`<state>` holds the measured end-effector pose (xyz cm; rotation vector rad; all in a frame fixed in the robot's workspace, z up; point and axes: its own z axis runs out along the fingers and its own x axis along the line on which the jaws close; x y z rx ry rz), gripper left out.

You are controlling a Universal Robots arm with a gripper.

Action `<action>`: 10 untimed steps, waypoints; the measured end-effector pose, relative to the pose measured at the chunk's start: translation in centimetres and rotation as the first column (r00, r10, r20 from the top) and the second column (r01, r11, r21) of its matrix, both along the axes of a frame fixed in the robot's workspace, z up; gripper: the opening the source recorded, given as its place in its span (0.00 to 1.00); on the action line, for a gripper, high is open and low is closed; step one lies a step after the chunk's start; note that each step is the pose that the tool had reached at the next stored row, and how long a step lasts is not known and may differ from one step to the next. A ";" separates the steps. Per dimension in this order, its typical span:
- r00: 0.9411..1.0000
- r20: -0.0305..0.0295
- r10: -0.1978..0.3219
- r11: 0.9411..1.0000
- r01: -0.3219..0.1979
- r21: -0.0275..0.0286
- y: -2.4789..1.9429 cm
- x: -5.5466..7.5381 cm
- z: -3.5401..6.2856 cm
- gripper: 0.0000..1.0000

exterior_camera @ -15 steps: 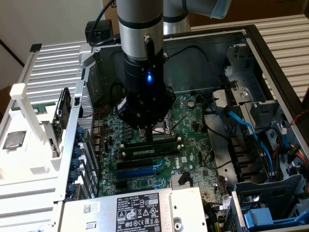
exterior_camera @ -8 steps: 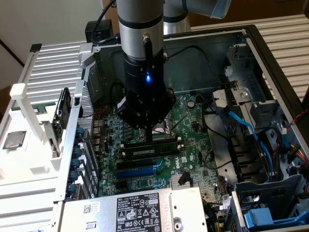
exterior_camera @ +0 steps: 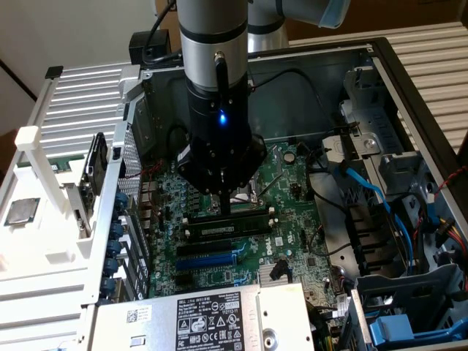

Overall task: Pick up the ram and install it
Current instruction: 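Press down the ram until it locks into place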

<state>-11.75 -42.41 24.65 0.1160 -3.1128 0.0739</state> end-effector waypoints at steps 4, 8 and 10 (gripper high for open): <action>1.000 0.000 -0.025 1.000 0.025 -0.001 0.01 0.1 0.00 0.10; 1.000 0.000 -0.030 1.000 0.030 -0.001 0.04 0.1 0.00 0.10; 1.000 0.000 -0.031 1.000 0.031 -0.002 0.10 0.3 0.00 0.10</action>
